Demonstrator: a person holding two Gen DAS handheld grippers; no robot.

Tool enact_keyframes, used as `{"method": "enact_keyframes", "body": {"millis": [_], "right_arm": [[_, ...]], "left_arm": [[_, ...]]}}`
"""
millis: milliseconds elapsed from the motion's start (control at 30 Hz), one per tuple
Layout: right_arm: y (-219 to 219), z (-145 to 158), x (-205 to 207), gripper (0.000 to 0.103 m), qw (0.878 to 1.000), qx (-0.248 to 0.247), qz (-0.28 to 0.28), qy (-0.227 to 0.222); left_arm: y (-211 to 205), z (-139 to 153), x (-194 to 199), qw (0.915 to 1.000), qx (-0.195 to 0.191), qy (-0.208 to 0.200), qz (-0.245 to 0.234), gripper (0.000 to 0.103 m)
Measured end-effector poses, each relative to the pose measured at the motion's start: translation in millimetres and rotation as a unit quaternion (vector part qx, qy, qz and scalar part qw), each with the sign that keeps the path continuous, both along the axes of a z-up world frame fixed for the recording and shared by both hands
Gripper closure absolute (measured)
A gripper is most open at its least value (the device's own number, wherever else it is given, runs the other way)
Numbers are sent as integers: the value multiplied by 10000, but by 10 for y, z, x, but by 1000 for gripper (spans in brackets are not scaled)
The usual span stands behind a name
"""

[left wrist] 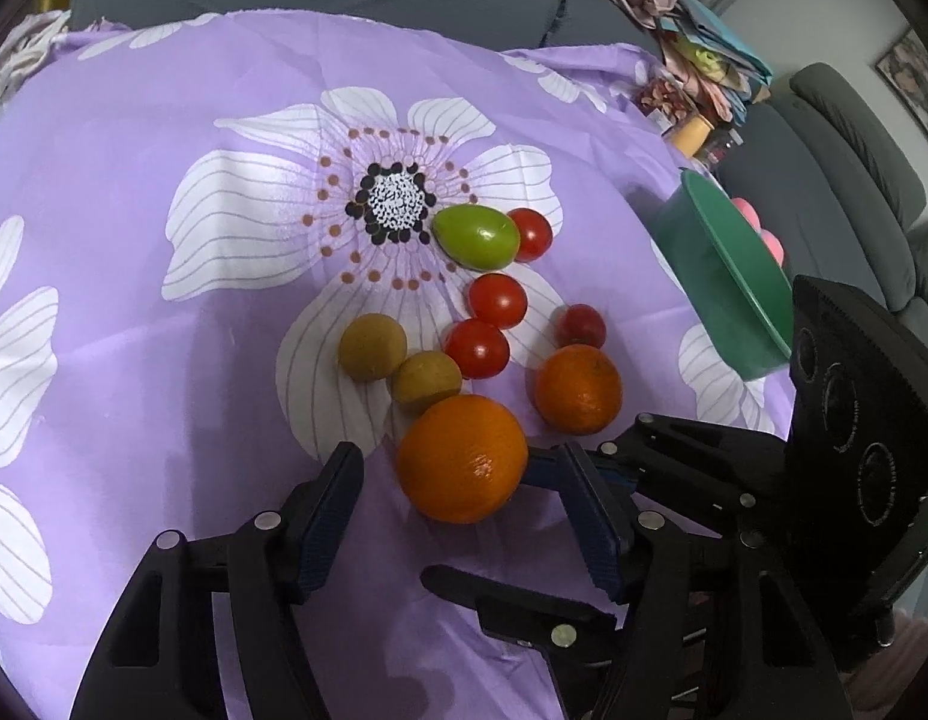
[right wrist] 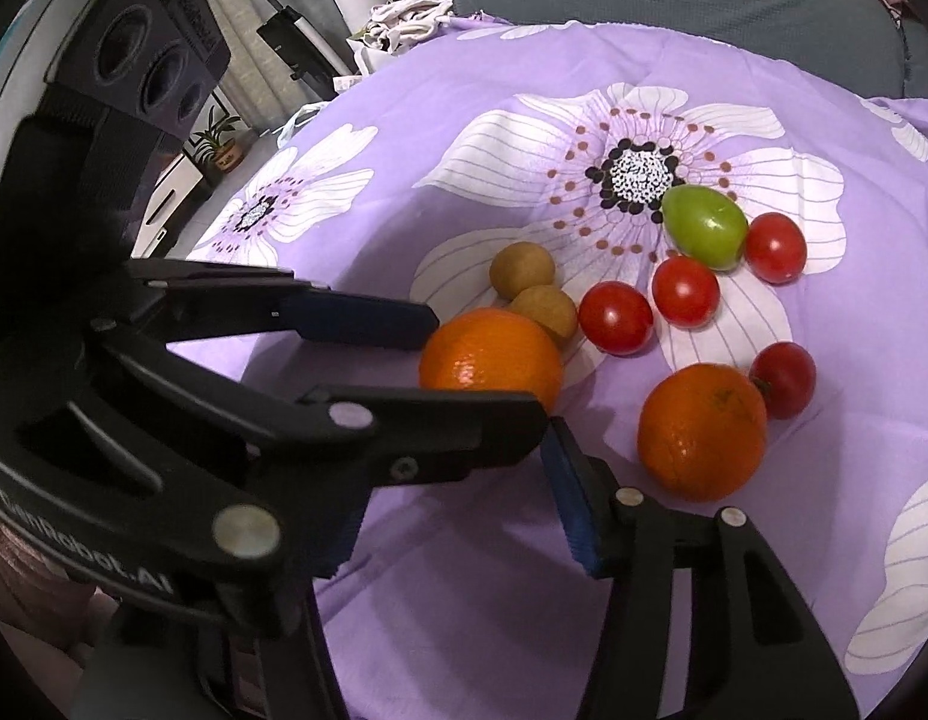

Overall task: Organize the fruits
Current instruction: 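Grasp the large orange with the right gripper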

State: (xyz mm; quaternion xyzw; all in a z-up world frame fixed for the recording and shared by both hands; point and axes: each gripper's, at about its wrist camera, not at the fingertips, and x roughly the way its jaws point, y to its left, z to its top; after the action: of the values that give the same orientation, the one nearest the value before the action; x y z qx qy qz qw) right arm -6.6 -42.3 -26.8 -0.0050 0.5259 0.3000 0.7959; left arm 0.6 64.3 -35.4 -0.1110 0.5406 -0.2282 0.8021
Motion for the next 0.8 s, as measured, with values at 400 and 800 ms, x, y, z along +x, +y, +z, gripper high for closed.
{"method": "enact_keyframes", "body": {"millis": [400, 800], "right_arm": [[-17, -14, 38, 64, 9999, -36, -76, -85], [-113, 130, -77, 65, 9993, 19, -168, -323]], "left_arm": [[6, -22, 12, 10000, 36, 27, 22, 57], [-88, 105, -46, 9999, 72, -112, -57, 58]]}}
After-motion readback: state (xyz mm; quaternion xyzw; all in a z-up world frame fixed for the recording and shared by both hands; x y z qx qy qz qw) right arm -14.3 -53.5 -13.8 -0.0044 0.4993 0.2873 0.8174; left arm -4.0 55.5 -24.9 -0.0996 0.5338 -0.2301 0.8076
